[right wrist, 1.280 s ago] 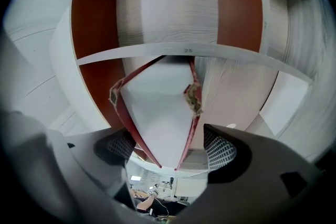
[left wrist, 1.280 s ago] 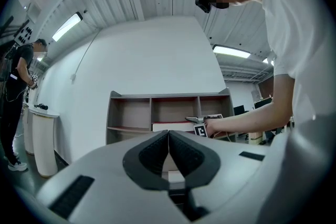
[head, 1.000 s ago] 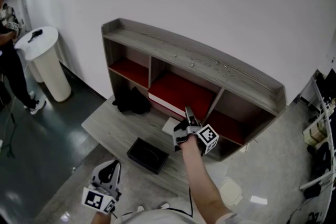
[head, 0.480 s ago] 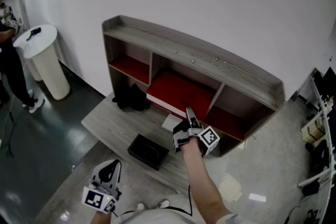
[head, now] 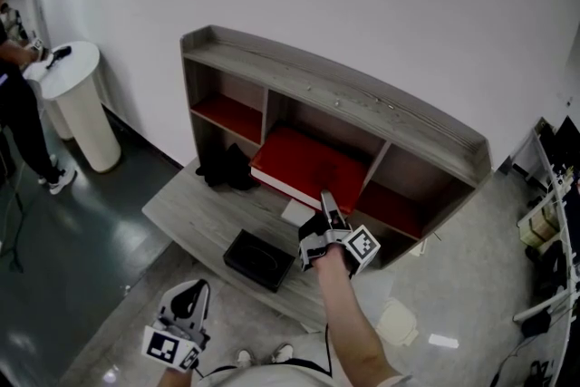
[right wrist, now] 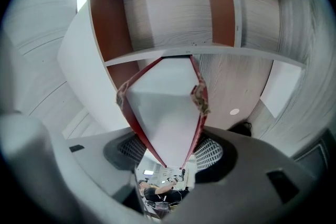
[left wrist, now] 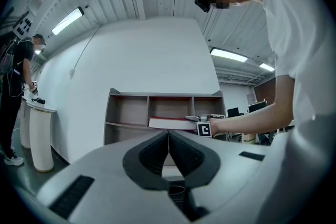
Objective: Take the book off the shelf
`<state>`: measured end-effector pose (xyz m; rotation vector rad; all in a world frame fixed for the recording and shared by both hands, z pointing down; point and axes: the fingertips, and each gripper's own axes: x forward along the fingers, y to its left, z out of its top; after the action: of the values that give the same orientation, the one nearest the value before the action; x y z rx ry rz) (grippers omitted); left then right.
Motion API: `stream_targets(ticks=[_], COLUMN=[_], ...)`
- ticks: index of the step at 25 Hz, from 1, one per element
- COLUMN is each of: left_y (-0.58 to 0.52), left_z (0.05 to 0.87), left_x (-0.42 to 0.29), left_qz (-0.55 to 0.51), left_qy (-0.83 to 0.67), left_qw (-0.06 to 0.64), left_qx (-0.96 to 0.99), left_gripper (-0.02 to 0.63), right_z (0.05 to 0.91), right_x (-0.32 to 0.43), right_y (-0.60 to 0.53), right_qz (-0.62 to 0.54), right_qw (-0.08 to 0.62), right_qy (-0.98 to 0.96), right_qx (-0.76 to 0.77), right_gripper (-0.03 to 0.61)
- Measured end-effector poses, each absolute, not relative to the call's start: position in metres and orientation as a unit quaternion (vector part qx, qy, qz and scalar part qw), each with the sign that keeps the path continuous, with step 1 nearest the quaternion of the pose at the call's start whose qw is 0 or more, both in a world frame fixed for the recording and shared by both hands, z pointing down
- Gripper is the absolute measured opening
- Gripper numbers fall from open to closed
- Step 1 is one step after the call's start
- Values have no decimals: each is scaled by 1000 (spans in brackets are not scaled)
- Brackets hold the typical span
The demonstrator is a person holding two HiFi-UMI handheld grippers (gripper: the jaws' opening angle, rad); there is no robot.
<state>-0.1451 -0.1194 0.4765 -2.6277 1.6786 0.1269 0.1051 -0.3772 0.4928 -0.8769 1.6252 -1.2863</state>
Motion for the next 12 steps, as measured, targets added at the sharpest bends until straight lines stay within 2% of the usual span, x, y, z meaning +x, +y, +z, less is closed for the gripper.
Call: stream_targets(ticks=[12], left_y=[-104], left_z=[479], left_x=[-156], left_qz=[49], left_qy=[531], left_qw=[5], left_qx=[-846], left_gripper=[21], right_z=[480], right_x=[97], right_y=[-349], right_qz=[-504], right_qw=[438], right_qy=[662], right_qx=[-340], right_gripper=[259])
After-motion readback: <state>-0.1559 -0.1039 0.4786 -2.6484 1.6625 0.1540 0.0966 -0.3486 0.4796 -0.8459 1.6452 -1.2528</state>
